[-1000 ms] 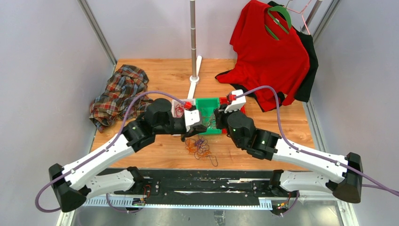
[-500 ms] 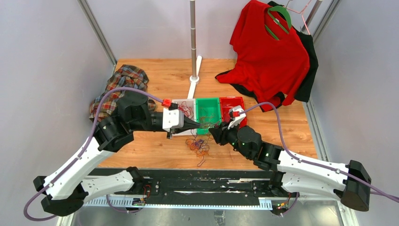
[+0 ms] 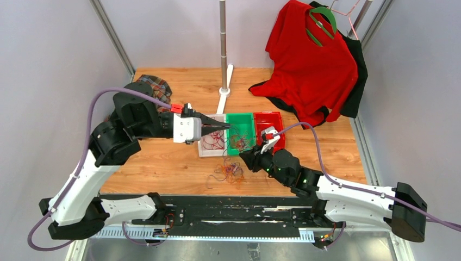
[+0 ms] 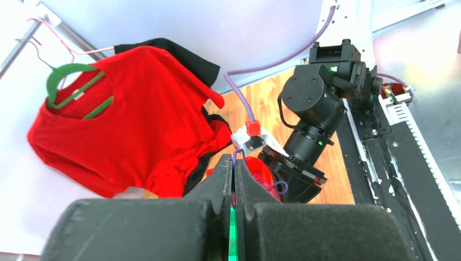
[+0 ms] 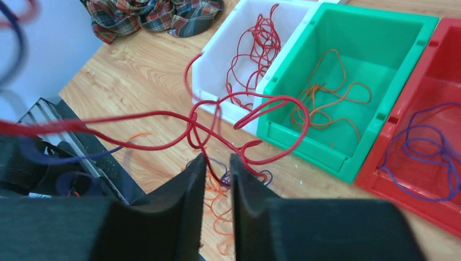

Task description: Untangle the cables

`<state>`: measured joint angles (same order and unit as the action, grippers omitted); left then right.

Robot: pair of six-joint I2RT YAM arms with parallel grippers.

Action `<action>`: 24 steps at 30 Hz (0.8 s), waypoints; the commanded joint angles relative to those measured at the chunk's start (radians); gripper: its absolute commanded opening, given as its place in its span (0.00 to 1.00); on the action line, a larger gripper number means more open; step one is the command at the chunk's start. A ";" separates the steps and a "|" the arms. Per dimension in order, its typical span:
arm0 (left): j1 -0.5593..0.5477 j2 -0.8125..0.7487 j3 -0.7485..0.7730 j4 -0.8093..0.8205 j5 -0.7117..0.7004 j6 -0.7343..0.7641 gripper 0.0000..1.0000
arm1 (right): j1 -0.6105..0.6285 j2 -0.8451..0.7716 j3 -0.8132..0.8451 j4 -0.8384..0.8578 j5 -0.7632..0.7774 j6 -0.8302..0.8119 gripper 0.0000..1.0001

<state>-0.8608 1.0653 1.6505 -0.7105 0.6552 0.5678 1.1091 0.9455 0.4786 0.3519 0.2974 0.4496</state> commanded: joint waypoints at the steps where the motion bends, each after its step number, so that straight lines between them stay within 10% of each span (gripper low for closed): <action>1: -0.003 0.011 0.088 -0.046 0.009 0.050 0.00 | -0.015 0.000 -0.035 0.043 0.009 0.005 0.16; 7: -0.003 0.023 0.181 -0.036 -0.025 0.093 0.00 | -0.015 -0.004 -0.077 0.053 0.031 0.031 0.01; 24: -0.003 0.011 0.214 0.428 -0.239 0.325 0.01 | -0.011 0.119 -0.084 -0.073 0.029 0.130 0.01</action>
<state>-0.8608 1.0821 1.8660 -0.4442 0.4755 0.8227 1.1091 1.0515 0.3923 0.3038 0.3187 0.5575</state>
